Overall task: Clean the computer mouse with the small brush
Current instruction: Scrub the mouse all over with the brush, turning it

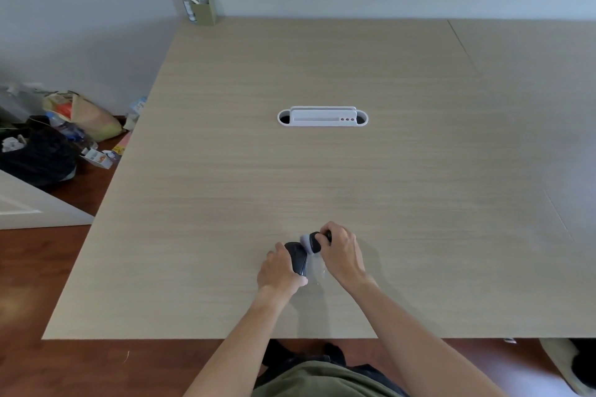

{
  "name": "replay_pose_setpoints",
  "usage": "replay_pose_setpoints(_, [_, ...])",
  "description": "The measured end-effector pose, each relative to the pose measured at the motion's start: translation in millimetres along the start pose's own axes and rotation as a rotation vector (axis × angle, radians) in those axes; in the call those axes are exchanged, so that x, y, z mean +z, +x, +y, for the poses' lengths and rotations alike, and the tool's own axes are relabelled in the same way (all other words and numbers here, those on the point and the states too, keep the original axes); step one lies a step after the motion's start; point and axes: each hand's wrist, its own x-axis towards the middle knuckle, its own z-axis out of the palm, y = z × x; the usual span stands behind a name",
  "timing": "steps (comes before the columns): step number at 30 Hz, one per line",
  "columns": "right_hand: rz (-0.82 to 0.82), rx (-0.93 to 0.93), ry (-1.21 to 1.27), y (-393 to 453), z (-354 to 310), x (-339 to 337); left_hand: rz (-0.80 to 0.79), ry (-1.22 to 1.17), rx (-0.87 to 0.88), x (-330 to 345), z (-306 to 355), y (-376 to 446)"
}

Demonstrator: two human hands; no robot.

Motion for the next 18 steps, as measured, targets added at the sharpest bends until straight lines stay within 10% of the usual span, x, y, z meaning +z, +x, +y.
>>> replay_pose_setpoints(18, [-0.252, 0.052, 0.092, -1.0, -7.4, 0.5, 0.040, -0.166, 0.109, 1.2, -19.0, 0.7])
